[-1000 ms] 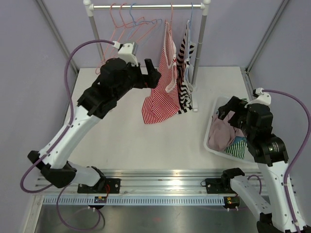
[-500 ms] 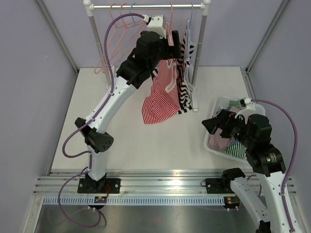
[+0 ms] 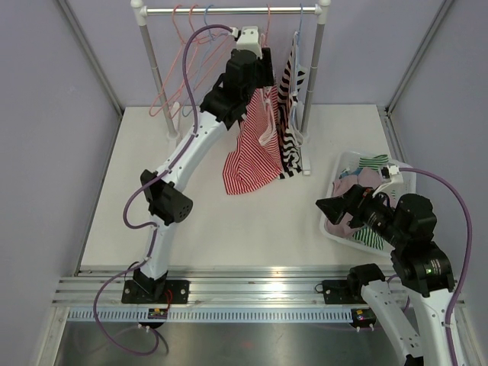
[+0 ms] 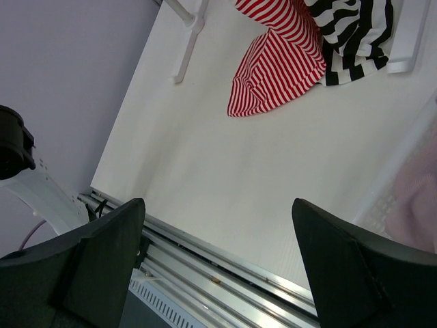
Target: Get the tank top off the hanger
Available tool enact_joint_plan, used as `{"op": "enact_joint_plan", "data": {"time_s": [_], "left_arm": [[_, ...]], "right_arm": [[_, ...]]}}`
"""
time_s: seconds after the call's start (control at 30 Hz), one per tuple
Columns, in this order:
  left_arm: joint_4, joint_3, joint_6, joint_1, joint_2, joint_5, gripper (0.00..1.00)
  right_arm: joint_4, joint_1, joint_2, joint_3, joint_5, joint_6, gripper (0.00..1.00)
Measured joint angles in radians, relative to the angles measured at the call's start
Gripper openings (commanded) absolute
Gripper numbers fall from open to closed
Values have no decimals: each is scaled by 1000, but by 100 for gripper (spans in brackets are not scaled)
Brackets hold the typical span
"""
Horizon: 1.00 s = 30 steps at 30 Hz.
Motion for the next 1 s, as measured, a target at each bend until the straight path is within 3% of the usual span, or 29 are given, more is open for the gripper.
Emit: {"op": "enact_joint_plan", "data": {"time_s": [0.1, 0.13, 0.27, 0.33, 0.37, 0.73, 1.0], "left_arm": [[2, 0, -12, 34, 3, 23, 41], [7, 0, -17, 45, 3, 33, 30], [18, 2, -36, 79, 3, 75, 12], [20, 4, -45, 89, 3, 104, 9], [20, 4, -51, 95, 3, 117, 0], [-5, 3, -63, 116, -21, 187, 0], [-27, -35, -60, 118, -184, 209, 0]], "right_arm": [[-1, 0, -9, 0, -10, -2, 96], [-2, 0, -10, 0, -14, -2, 95], [-2, 0, -11, 0, -16, -3, 95], [-2, 0, -11, 0, -18, -5, 95], [-2, 0, -11, 0, -19, -6, 95], [-27, 0, -13, 1, -19, -10, 95], [-37, 0, -11, 14, -3, -16, 97]]}}
